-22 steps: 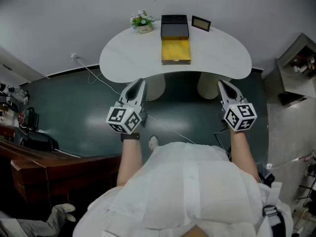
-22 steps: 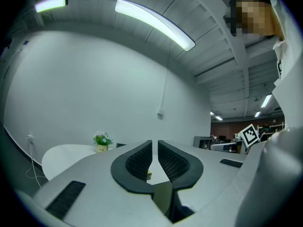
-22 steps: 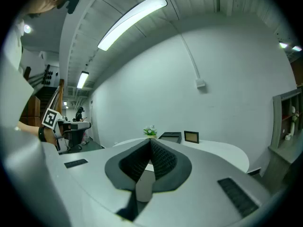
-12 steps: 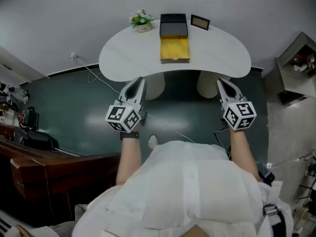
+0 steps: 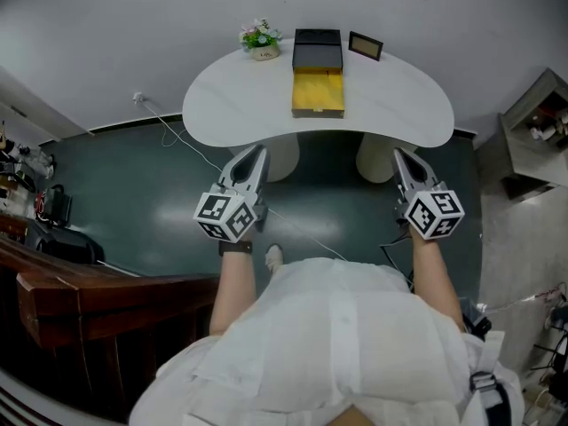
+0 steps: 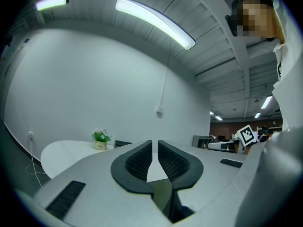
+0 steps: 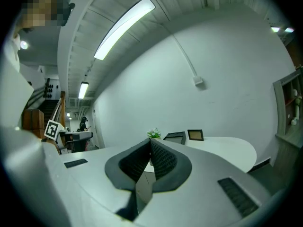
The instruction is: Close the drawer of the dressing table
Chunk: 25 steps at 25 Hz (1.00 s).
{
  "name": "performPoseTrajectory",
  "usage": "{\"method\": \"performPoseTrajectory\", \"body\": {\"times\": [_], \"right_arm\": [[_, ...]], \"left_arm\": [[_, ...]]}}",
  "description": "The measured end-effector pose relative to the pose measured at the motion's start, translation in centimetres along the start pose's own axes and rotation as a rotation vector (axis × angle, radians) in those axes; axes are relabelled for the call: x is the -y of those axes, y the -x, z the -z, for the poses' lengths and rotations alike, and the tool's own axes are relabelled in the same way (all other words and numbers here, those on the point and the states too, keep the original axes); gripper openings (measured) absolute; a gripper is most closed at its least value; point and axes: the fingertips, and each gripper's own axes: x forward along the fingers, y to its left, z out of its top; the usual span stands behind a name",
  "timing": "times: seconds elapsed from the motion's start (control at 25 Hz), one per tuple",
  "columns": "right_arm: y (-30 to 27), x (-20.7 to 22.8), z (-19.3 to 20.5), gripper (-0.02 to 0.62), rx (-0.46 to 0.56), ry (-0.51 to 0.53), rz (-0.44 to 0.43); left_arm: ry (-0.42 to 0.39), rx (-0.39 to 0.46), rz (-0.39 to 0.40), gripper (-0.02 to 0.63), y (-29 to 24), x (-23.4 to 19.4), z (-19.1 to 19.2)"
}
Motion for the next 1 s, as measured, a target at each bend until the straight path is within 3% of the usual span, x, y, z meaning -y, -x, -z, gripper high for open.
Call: {"method": "performPoseTrajectory", "body": {"times": [0.56, 1.0], "right_arm": [[-0.8, 0.1, 1.6, 0.009, -0.027, -0.047, -0.041], [-7.1, 2.5, 2.1, 0.009, -0.055, -0.061, -0.019]], "left_arm": [[0.009, -0.042, -0.032, 0.049, 0.5, 0.0, 1.2], [0.03, -0.083, 0.01, 0.049, -5.4, -4.7, 2.5]]}}
